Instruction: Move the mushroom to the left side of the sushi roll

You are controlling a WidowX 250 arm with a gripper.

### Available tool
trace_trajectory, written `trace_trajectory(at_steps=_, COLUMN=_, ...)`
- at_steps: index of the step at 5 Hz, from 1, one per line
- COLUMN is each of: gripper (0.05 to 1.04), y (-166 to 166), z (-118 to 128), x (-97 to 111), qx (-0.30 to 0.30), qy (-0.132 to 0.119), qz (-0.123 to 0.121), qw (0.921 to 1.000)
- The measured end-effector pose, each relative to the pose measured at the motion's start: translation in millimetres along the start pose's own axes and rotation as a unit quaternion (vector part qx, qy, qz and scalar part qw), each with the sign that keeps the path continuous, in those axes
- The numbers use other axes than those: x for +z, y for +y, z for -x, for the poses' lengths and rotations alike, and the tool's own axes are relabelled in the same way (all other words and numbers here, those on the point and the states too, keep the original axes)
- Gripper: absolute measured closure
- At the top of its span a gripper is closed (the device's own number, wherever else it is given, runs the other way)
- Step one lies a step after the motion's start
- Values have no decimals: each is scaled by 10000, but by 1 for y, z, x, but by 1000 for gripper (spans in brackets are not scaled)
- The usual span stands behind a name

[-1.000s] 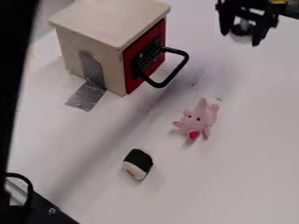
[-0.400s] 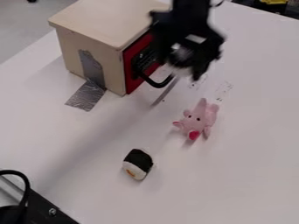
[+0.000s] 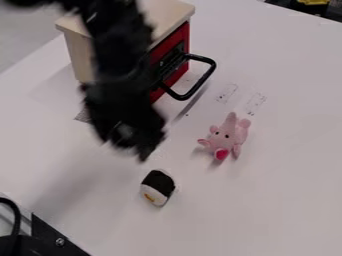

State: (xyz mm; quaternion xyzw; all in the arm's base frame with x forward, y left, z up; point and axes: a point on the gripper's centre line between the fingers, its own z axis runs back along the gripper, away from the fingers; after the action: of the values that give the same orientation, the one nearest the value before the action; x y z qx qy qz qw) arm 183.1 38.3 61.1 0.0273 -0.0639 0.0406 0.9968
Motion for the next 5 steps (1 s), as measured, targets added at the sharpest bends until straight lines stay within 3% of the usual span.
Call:
trace_trajectory(at_steps=1, gripper=208, y=15, z=40, x=-19, qx=38, qy=108, qz=-49, qw=9999)
trace_trajectory(at_steps=2, gripper=208, y=26, z=54, x=-46, qx=98, qy=251, qz=-86, qw=9996)
trace_trajectory(at_steps=3, gripper=208, y=39, z=51, x=-57, qx=204, qy=174, qz=-195, qw=9994)
trace_trajectory(at_steps=5, gripper=209, y=44, z=36, x=-61, qx=186, qy=22, qz=-185, qw=9997)
